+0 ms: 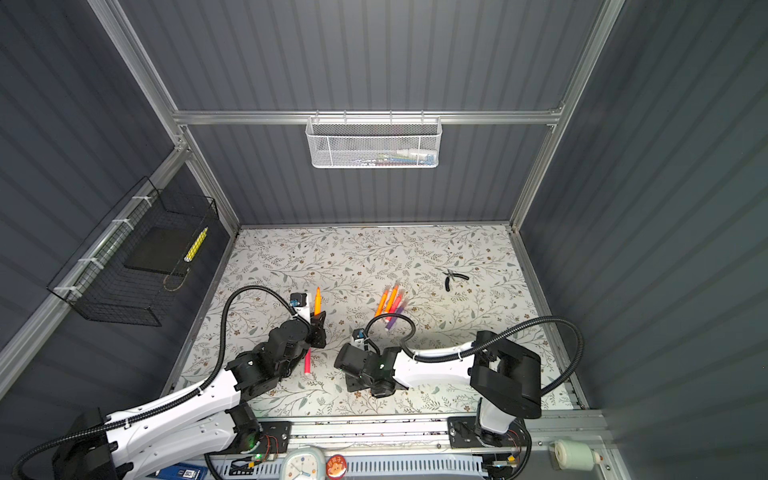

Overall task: Insert the pens into the pen caps
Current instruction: 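Grasp one pink cap with the right gripper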

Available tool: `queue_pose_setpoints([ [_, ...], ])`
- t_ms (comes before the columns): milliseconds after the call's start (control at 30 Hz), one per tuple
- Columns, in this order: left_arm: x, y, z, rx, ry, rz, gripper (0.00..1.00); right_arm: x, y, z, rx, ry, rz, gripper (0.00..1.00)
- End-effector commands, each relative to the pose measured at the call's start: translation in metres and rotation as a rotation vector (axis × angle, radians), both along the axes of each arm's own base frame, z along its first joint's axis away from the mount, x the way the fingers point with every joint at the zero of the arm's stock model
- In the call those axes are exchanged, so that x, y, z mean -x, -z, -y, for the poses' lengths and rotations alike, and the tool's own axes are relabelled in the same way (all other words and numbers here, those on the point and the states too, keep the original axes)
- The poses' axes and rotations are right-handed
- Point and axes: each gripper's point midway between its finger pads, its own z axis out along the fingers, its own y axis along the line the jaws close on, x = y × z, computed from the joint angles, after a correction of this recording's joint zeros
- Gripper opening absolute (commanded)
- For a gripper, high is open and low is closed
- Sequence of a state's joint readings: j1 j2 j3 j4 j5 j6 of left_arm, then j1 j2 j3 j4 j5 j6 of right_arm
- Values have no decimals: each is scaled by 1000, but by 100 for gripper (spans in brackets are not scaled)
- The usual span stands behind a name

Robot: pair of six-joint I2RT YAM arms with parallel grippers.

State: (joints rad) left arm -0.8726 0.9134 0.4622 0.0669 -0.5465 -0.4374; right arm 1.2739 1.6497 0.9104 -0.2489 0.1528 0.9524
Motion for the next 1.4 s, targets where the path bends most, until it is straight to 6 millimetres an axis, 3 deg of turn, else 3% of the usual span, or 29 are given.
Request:
queue_pose_setpoints([
  [0,-3,-2,0,71,12,-18,0,2,7,5,96,-24,23,50],
  [433,-17,13,-17,138,-31,-105,0,11,18,13,229,-44,38,46],
  [733,-14,15,-2,120,62,-106,0,11,29,12,302,-52,33,40],
  [1233,-10,12,-2,140,76,-101,0,12,48,17,339,-35,19,30],
  [1367,-9,11,1,145,91,-102,0,13,53,14,323,-42,11,22],
])
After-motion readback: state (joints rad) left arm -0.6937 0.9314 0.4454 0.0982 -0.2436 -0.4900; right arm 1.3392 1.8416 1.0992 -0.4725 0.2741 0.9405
